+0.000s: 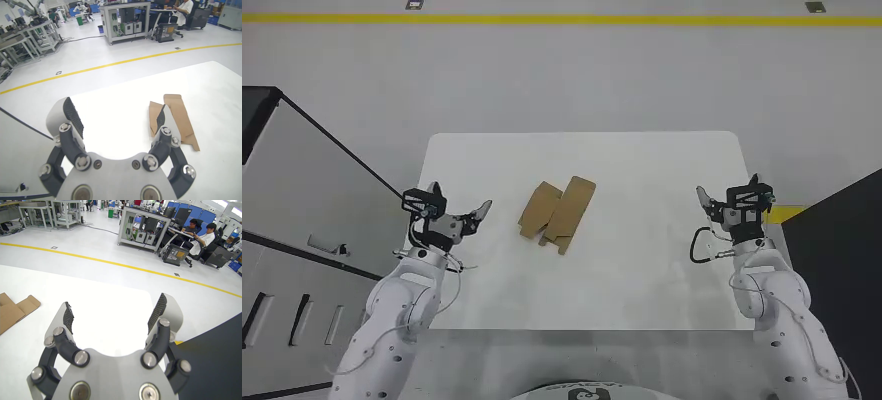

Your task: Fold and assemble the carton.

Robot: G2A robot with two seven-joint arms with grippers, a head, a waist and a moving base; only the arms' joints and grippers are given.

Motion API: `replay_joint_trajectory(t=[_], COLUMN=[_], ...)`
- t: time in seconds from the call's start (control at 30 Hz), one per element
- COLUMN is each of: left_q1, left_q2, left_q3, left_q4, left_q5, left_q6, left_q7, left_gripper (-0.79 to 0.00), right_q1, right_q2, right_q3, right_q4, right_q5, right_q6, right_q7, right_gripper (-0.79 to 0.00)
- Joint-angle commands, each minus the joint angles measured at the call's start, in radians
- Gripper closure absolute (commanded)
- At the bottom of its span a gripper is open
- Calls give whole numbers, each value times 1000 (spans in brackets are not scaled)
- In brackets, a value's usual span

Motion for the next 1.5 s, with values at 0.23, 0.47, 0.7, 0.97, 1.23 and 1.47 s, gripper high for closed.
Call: replay_joint_trajectory(t=[0.23,0.47,0.7,0.97,1.23,1.47], left_q1=[-3,-2,-2,-15,-24,-44], left_q2=[2,6,6,18,18,38], left_q3=[4,80,80,170,189,258], left_q4=[-9,-13,-13,-33,-29,4], left_q5=[25,223,223,614,702,1294], left_q6=[-40,-108,-108,-129,-88,-12], left_q7=[13,59,59,77,66,108], left_gripper=[-785,-785,-785,-785,-785,-785], right_q1=[1,-19,-20,-27,-27,-27], right_q2=[-1,5,6,5,5,5], right_q3=[6,42,47,49,50,50], right_q4=[-1,8,7,17,16,16], right_q5=[25,76,76,100,108,108], right_q6=[-23,-196,-212,-264,-270,-270], right_q7=[-23,-118,-130,-150,-153,-153], right_gripper=[-785,-785,-785,-785,-785,-785])
